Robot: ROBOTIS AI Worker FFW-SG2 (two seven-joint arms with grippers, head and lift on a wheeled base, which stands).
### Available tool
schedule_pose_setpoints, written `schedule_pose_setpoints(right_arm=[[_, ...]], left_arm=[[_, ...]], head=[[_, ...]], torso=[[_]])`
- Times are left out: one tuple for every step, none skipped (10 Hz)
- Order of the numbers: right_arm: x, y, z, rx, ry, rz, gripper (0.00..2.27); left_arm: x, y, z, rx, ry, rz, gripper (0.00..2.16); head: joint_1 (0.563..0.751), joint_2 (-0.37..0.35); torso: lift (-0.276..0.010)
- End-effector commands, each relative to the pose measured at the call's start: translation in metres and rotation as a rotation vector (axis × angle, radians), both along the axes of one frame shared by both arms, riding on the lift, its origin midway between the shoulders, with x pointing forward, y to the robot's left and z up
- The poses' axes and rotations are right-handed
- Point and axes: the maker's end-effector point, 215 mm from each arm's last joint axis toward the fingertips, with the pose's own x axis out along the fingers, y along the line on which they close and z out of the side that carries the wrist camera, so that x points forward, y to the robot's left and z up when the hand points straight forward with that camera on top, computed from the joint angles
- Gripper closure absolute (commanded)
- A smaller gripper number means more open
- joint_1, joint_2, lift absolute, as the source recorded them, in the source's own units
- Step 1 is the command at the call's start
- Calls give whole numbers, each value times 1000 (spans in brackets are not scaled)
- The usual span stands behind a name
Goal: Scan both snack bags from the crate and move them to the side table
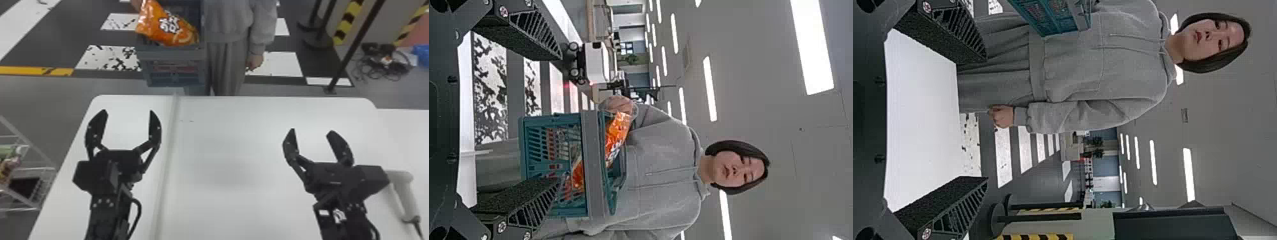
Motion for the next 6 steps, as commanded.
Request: schedule_pose_setpoints(right_arm=[[0, 0, -1, 0, 2, 1, 83], [0, 1, 0, 1, -1, 1, 83], [0, 1, 0, 1, -1, 2, 83], [0, 1, -1, -2, 2, 4, 83], [1, 2, 1, -2, -2, 5, 83], [0, 1, 0, 0, 0, 3, 83]], left_arm=[[0, -1, 1, -2, -2, 0, 137], [0, -1, 1, -2, -2, 0, 137], [0, -1, 0, -2, 0, 0, 137], [0, -1, 0, -2, 0, 0, 137], [-1, -1, 0, -1, 1, 0, 137], [0, -1, -1, -1, 1, 0, 137]], head=[[695, -7], [695, -7], [695, -7], [695, -7], [695, -7], [695, -6]], torso=[[-29], [-29], [-29], [-29], [-29], [-29]])
